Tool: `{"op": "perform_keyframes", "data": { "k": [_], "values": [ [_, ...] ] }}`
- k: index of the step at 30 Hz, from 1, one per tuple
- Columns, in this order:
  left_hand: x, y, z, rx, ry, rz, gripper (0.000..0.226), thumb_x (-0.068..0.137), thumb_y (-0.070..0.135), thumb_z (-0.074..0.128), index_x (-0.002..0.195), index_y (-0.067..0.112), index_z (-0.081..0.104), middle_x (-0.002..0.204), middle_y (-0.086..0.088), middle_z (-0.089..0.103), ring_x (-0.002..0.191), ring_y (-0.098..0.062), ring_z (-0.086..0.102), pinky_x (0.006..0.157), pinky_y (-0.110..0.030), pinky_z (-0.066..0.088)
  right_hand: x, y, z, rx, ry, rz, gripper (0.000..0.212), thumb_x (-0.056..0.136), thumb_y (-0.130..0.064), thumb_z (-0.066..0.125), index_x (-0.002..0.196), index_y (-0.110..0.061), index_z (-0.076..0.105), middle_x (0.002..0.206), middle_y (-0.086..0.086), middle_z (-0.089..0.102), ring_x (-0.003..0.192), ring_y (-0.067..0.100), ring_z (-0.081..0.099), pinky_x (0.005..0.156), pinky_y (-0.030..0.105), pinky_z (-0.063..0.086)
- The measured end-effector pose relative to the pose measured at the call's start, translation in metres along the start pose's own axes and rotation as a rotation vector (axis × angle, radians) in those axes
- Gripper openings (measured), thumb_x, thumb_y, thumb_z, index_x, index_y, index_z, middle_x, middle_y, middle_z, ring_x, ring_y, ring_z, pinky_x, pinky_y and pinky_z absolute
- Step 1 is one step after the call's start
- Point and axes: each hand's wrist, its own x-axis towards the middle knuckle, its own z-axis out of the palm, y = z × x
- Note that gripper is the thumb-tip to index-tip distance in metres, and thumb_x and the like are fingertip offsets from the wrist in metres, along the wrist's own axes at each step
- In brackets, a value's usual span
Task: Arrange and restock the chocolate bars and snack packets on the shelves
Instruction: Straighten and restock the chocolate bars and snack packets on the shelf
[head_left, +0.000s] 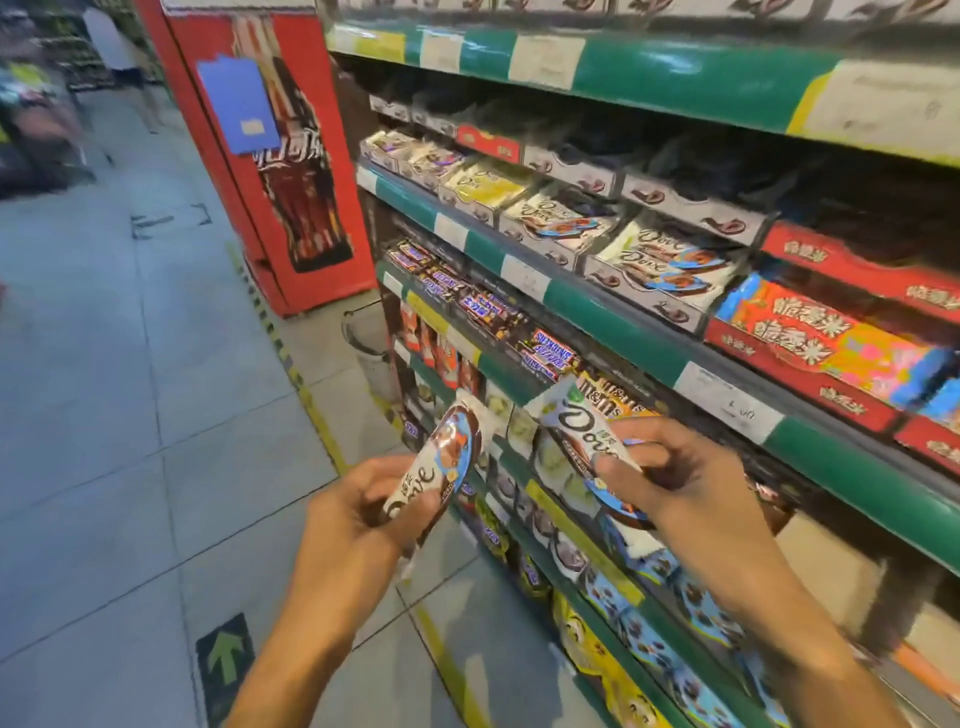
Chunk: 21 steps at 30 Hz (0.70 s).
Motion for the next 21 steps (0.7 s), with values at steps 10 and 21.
{"op": "perform_keyframes", "data": {
  "k": [10, 21],
  "values": [
    [0.192, 0.011, 0.019, 0.036, -0.362, 0.11, 0.023, 0.077, 0.014, 0.082, 0.094, 0.026, 0.072, 0.086, 0.015, 0.075, 0.076, 0.002, 0.069, 0.062, -0.011, 0.051, 0.096, -0.009, 0.027, -0.193, 0.346, 0.027, 0.027, 0.076, -0.038, 0.076, 0.101, -0.029, 0.07, 0.085, 0.012, 0.071, 0.077, 0.027, 0.065, 0.072, 0.043, 0.05],
    [0.303, 0.06, 0.079, 0.059, -0.775, 0.405, 0.031, 0.084, 0.011, 0.072, 0.09, 0.039, 0.06, 0.068, 0.048, 0.056, 0.072, 0.029, 0.053, 0.057, 0.001, 0.04, 0.164, -0.082, -0.014, -0.719, 0.645, -0.034, 0.017, 0.089, -0.018, 0.072, 0.1, -0.027, 0.062, 0.088, -0.007, 0.075, 0.076, 0.01, 0.066, 0.074, 0.048, 0.054]
  ]
}}
